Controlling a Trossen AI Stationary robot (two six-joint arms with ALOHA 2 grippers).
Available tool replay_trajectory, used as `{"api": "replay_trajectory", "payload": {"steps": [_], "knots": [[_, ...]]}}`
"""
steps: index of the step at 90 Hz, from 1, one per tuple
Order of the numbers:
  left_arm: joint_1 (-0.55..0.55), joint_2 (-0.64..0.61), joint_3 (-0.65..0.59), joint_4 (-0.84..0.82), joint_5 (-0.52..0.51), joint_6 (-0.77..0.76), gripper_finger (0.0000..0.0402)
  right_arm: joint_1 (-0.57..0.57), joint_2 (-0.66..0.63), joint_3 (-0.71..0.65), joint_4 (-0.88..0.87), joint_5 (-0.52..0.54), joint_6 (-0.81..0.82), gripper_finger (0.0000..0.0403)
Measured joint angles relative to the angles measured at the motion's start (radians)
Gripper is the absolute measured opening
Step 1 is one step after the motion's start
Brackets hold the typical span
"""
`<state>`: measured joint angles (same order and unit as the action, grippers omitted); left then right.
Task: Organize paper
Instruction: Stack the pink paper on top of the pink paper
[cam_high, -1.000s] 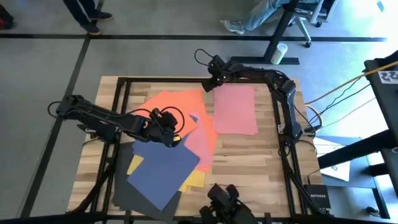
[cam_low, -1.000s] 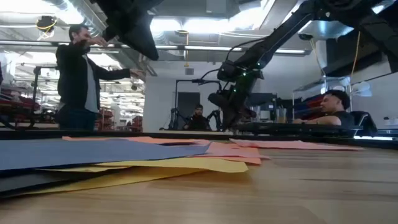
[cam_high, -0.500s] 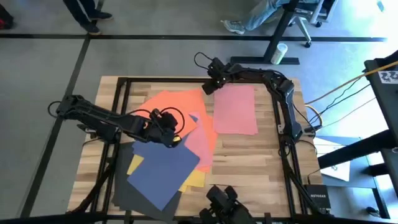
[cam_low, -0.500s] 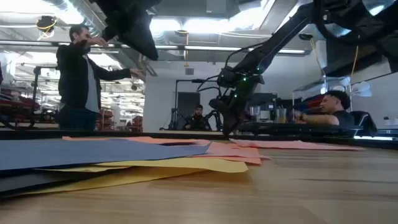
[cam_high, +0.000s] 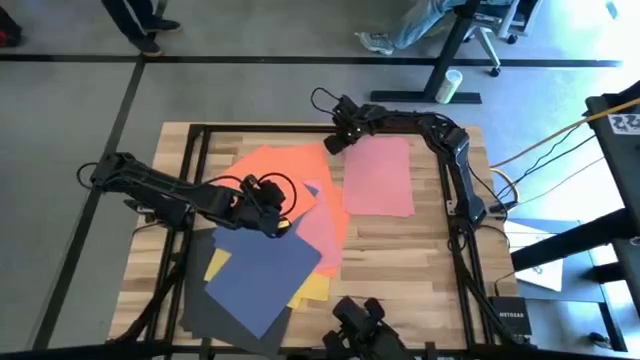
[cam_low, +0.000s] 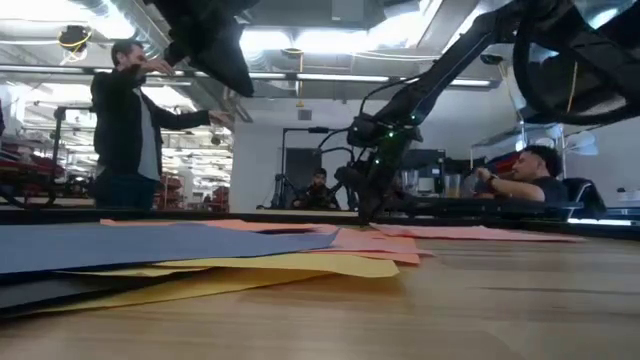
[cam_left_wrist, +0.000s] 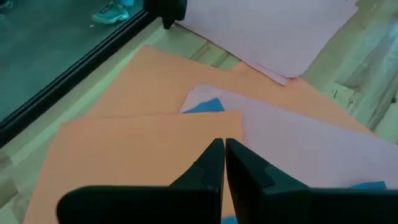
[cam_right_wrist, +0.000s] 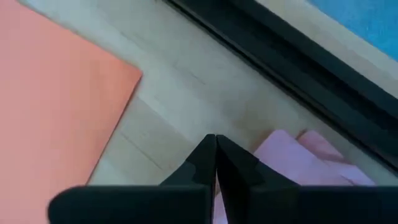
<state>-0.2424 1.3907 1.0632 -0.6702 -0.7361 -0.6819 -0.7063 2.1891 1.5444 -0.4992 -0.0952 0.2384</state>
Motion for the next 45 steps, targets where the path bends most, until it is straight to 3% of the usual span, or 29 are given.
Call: {"api": "replay_trajectory", "payload": {"steps": [45], "knots": [[-0.007,0.001,-0.092,0.024,0.030,-0.103,0.0000,-0.008,0.001,0.000,0.003,0.078,0.001,0.0000]]}}
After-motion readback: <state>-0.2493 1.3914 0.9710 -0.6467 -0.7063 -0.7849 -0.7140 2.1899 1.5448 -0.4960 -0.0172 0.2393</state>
